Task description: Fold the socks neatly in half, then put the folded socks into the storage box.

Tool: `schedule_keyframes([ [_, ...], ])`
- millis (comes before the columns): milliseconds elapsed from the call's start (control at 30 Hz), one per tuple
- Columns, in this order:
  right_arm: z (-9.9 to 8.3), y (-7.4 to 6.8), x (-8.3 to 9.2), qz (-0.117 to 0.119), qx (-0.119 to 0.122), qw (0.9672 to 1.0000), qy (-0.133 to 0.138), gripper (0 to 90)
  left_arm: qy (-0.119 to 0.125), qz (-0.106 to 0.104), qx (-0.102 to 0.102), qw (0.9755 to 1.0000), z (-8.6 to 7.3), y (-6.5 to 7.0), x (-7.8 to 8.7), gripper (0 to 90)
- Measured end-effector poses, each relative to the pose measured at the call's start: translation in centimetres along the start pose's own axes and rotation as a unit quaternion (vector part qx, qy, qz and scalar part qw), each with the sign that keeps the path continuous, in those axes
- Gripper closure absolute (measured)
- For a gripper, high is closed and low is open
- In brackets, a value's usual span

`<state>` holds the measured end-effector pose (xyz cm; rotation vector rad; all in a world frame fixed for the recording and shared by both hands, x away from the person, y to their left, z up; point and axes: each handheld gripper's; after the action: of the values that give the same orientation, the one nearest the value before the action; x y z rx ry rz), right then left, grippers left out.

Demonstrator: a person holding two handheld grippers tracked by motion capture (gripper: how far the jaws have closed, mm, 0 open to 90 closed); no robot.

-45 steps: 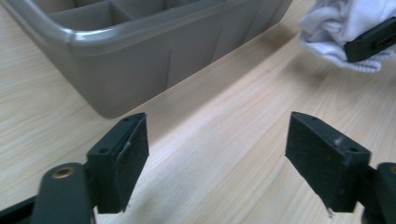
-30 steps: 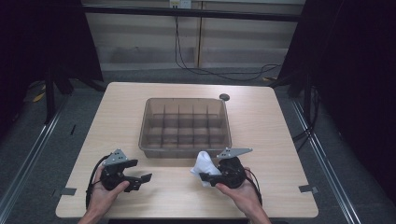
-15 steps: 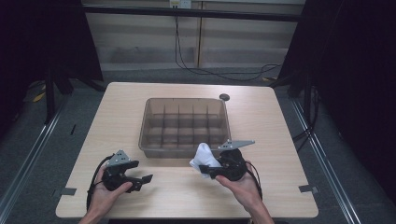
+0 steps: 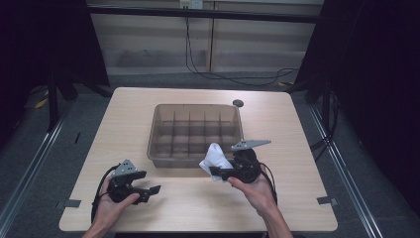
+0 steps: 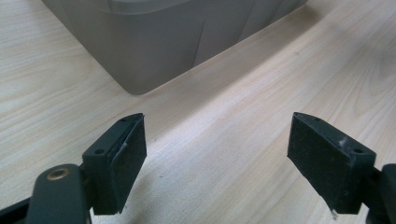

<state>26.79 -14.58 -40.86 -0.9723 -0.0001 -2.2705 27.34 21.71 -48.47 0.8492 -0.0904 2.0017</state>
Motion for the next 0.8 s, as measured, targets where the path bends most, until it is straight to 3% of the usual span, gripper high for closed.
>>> schedule_keyframes([
  [367, 2.0, 0.7, 0.6, -0.004, -0.01, 0.9998, 0.014, 59.6, -0.003, -0.003, -0.003, 1.0, 0.1, 0.2, -0.2, 19.7],
  [800, 4.8, 2.4, 0.5, -0.025, -0.016, 0.9994, 0.016, 59.5, -0.008, -0.005, -0.001, 1.0, 0.0, -0.2, -0.4, 19.7],
])
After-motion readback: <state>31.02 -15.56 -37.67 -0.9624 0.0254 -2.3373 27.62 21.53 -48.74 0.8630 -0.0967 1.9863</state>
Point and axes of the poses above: each handheld gripper's, and its own axes: x roughly backward along the jaws, z roughly out of its top, y roughly to its right, and after that the axes turned 7 degrees about -z, right-handed
